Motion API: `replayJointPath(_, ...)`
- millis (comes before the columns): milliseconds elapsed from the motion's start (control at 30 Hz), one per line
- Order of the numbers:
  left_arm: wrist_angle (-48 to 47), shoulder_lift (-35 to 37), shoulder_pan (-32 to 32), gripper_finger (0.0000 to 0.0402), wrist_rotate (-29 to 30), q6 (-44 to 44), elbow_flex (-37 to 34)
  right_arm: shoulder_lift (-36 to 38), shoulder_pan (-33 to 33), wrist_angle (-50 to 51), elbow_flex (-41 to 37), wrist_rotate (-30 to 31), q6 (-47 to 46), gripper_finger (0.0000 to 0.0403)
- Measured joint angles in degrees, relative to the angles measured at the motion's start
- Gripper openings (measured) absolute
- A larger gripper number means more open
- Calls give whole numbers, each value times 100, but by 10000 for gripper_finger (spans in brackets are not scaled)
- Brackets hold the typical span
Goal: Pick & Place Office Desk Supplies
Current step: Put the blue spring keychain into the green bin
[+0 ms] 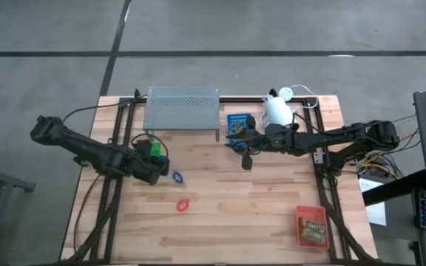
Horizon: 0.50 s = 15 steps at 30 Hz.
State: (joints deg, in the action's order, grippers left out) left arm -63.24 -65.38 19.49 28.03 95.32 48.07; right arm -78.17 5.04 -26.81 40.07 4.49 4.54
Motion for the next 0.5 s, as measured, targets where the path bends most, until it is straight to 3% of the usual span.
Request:
replayJointPath(233,-1342,81,9,53,-743,1239,0,0,0,0,-1,-2,0,127)
replayJointPath(500,-1592,81,1,53,-861,1118,-4,0,0,0,1,-2,0,127)
